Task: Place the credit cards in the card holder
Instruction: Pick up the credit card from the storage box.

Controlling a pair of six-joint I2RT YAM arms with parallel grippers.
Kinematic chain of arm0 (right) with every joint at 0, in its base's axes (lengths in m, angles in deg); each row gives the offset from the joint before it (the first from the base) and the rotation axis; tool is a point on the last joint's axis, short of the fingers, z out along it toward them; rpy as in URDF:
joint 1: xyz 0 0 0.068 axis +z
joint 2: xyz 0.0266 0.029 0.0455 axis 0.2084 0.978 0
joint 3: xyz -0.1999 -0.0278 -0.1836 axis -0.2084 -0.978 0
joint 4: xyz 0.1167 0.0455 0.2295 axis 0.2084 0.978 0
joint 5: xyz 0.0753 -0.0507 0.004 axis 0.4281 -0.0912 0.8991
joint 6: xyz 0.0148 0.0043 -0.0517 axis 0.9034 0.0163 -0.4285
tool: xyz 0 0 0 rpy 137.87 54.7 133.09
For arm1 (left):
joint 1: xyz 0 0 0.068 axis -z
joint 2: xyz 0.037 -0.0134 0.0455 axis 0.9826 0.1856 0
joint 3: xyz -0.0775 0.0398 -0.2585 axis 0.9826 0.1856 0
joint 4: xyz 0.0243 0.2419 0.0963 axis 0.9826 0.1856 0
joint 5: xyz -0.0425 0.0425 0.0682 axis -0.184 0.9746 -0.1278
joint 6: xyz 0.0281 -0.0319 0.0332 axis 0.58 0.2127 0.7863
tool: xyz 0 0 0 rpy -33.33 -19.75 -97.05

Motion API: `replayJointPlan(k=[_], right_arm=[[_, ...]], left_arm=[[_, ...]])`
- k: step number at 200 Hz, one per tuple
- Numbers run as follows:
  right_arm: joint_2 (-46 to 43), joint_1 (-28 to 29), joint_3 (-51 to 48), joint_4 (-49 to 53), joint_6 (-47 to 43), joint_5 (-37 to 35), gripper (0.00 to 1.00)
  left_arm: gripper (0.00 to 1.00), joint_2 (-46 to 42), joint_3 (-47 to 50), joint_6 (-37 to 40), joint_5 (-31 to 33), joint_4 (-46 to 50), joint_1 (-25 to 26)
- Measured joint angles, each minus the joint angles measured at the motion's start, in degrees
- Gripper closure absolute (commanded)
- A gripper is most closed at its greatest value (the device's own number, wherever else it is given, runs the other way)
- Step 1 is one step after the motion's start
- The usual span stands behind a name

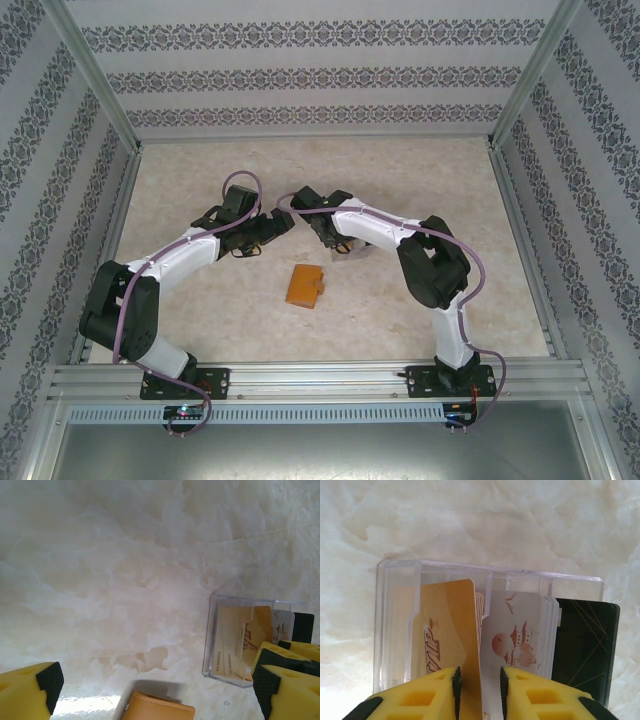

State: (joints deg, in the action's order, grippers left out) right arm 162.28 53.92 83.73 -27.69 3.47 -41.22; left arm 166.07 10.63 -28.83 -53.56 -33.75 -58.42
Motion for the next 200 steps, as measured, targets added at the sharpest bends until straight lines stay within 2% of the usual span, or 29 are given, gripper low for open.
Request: replayJointPlan(k=[59,93,126,166,175,200], right_arm=[[-0.31,-0.02,-0.02,-0.04,0.44,-0.09,0.81],[-0.70,-0.04,-0.02,-0.04,0.66,0.20,0.92],[-2.32,-0.04,-0.02,-0.02,0.63,1.14,0.93],[-7.10,-0.17,-0.44,-0.44,1.07,5.11,0.96],[-8.76,-0.35,-1.07,-0.66,1.55,6.49,1.00],[-14.23,-1.33,-4.83,-3.48,4.46,11.23,1.00]], left_arm=[[0.01,0.17,0.00,0.00,-0.04,0.00,0.00],[0.01,0.63,0.00,0.00,-0.20,0.02,0.00],[0.01,0.63,0.00,0.02,-0.22,0.04,0.00],[0.01,0.66,-0.15,0.04,-0.81,0.15,-0.02],[0.00,0.68,-0.33,0.04,-1.42,0.13,0.00],[0.03,0.68,-0.55,0.09,-3.67,-0.90,0.00]])
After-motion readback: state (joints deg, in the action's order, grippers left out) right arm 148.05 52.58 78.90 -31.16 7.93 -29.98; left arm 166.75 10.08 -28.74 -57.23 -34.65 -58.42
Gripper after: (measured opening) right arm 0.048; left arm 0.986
